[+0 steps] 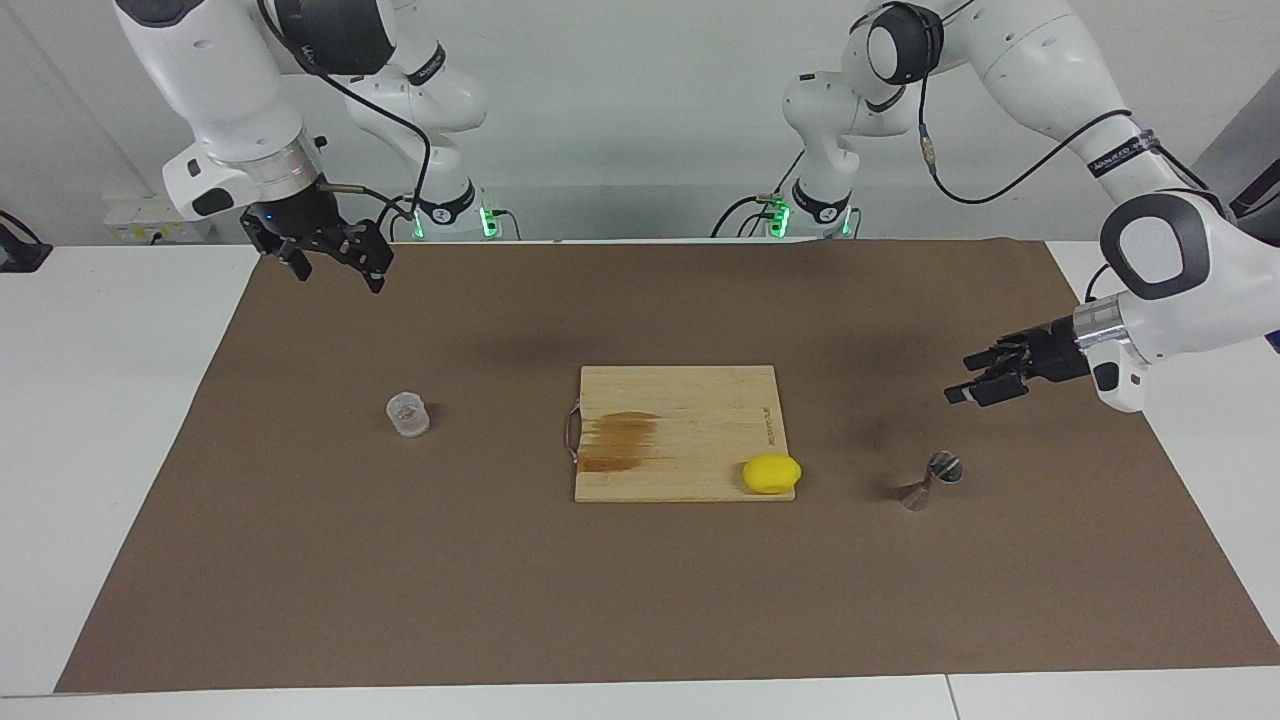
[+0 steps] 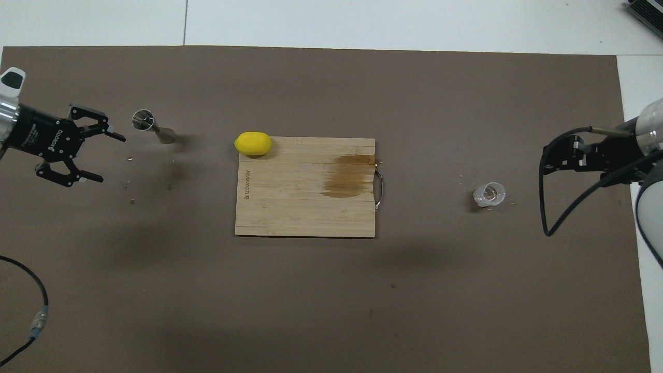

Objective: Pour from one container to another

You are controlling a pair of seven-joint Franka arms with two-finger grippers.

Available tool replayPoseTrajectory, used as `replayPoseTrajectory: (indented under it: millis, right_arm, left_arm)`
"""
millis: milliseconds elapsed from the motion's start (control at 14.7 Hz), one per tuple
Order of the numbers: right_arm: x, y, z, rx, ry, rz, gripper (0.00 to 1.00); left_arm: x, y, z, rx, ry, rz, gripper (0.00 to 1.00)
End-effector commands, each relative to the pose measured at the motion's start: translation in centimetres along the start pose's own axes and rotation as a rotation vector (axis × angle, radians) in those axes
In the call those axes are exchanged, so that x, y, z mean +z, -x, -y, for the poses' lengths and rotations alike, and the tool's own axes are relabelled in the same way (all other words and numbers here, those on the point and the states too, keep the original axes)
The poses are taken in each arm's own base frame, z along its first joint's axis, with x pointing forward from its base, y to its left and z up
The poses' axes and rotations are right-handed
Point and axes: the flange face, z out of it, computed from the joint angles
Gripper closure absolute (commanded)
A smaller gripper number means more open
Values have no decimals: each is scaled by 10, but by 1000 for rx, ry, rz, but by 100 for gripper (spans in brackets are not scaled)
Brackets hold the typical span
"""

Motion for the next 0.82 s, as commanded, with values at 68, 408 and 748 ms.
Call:
replayPoseTrajectory:
  millis: [68, 408, 748]
  right_arm:
    - [0, 4, -4, -2, -3, 0, 1]
    - [0, 4, -4, -2, -3, 0, 1]
    - [-1, 5, -4, -2, -3, -1, 1]
  left_arm:
    - [12, -14, -4, -346, 104, 52, 0]
    - [21, -46, 19, -564, 316, 182, 0]
    - [24, -71, 49, -689, 526, 266, 0]
